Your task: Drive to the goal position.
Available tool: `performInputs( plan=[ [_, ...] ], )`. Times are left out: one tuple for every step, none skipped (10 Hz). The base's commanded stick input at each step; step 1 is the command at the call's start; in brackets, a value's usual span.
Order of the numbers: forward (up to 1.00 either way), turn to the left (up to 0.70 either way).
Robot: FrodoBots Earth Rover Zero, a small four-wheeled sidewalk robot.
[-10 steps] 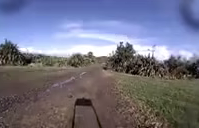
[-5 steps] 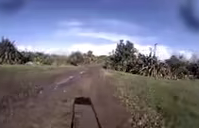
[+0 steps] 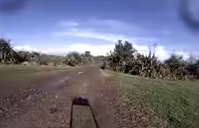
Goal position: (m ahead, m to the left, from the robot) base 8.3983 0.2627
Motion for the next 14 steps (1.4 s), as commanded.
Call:
performInputs(
  plan=[
    [0.7,0.35],
    [0.7,0.0],
    [0.7,0.0],
    [0.7,0.0],
    [0.7,0.0],
    [0.7,0.0],
    [0.7,0.0],
    [0.7,0.0],
    [0.7,0.11],
    [0.7,0.26],
    [0.7,0.33],
    [0.7,0.34],
    [0.7,0.29],
    [0.7,0.14]
  ],
)
